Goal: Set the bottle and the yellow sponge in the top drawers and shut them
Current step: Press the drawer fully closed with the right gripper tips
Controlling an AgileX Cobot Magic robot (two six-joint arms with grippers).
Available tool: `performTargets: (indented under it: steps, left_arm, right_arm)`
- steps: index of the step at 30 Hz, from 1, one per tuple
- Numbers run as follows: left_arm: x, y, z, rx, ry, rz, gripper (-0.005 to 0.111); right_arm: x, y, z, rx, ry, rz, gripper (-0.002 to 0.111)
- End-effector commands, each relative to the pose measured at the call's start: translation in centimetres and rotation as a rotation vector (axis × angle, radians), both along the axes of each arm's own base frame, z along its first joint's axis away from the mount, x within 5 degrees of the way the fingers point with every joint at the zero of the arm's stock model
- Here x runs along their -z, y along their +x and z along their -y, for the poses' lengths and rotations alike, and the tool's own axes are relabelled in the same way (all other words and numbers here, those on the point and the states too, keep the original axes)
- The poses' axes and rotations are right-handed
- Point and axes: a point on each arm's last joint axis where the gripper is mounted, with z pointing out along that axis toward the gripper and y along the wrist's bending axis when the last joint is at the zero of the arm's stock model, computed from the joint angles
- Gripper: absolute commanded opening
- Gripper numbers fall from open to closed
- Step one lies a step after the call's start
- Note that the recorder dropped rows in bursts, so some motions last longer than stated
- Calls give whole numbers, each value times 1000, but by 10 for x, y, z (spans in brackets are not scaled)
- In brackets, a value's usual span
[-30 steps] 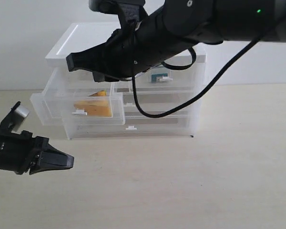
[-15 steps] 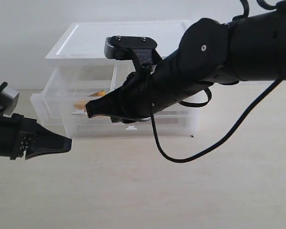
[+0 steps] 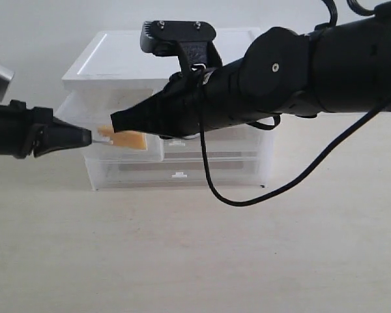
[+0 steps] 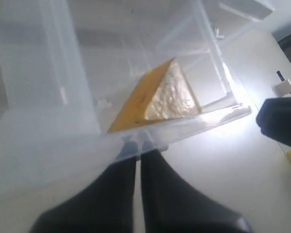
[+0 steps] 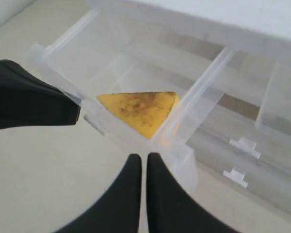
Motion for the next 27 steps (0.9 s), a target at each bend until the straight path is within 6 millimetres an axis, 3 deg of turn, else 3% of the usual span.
performTargets:
  steps: [1, 6, 12, 20, 23, 27]
  left_arm:
    - [-30, 18, -2, -47, -33, 96, 4]
    - [-51, 29, -3, -61, -61, 149, 4]
    - [-48, 19, 2, 26, -82, 41, 4]
    - [-15, 7, -3, -20, 34, -148, 4]
    - [-12, 13, -9, -94, 80, -114, 4]
    - [-17, 24, -14, -189, 91, 5, 4]
  right_arm:
    - [-19, 5, -2, 4, 35, 86, 0]
    - [-32, 6, -6, -23, 38, 86, 0]
    - [-25, -2, -7, -84, -22, -8, 0]
    - [8, 8, -16, -87, -79, -65, 0]
    - [26, 21, -22, -45, -72, -33, 0]
    - [35, 35, -26, 23, -30, 69, 0]
